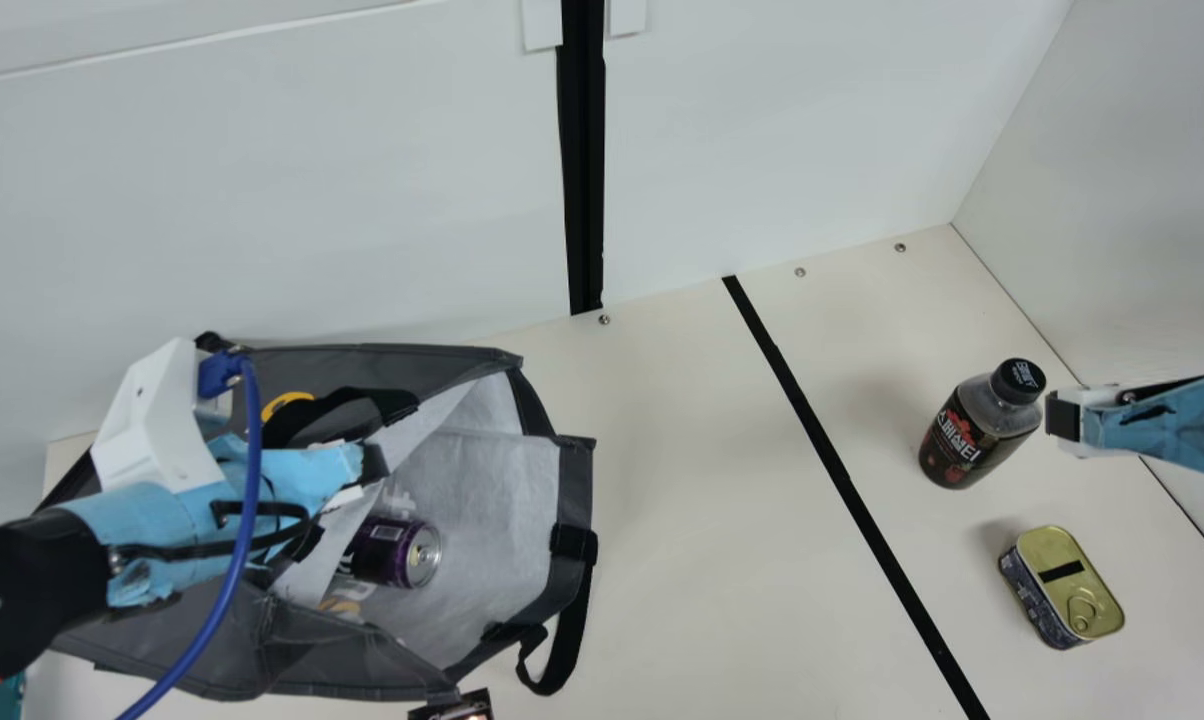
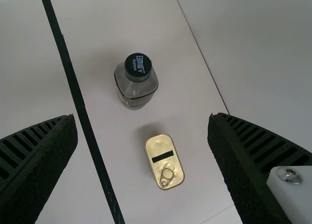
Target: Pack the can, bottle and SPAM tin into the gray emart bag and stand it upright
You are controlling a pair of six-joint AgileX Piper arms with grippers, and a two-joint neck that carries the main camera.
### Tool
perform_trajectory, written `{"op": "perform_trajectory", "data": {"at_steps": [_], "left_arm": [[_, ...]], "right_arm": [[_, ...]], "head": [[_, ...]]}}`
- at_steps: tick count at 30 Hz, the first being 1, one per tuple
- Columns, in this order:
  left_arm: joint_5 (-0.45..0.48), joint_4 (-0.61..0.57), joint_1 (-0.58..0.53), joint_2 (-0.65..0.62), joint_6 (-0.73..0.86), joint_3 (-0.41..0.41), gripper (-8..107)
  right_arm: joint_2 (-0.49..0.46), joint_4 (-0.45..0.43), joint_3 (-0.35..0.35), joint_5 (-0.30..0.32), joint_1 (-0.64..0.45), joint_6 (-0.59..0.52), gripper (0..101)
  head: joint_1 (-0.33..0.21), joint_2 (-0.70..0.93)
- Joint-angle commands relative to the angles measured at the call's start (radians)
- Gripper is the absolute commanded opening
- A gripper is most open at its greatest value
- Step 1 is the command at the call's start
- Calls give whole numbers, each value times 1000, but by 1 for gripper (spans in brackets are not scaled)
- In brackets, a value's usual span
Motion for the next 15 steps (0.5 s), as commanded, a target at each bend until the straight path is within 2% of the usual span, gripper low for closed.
{"op": "perform_trajectory", "data": {"at_steps": [1,15], "left_arm": [[0,0,0,0,0,0,-8],[0,0,0,0,0,0,-8]], "right_arm": [[15,0,-7,1,-1,4,95],[135,-8,-66,1,27,27,95]], "head": [[-23,-1],[-23,-1]]}}
